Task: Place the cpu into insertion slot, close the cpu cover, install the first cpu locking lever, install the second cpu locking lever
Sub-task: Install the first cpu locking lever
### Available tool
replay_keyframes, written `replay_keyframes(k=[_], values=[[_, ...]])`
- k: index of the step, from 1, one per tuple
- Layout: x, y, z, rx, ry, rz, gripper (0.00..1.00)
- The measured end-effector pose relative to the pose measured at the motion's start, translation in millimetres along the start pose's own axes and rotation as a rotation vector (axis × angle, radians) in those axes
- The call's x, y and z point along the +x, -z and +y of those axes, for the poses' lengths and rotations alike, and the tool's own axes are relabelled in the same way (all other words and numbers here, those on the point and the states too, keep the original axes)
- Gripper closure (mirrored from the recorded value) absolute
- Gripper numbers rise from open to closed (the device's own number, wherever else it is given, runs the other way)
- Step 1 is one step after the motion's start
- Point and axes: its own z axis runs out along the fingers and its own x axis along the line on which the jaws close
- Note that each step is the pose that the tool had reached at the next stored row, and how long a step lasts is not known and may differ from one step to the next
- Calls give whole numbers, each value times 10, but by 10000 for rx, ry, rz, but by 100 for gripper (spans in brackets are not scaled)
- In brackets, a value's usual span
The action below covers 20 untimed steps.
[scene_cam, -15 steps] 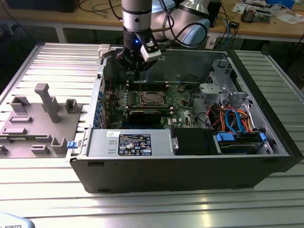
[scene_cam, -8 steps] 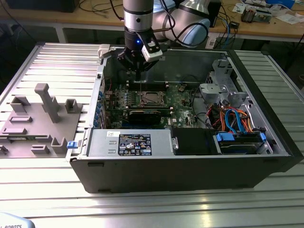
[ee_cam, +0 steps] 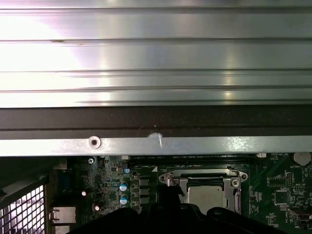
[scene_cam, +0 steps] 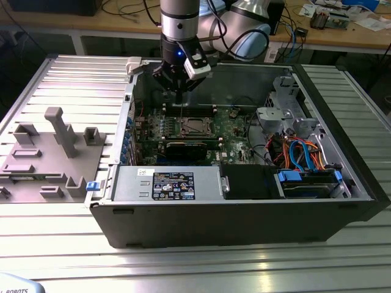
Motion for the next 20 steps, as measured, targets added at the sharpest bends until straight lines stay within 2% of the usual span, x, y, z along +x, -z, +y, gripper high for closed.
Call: replay_keyframes(k=[20], values=[[-60,-7,1,5,1,15,89]])
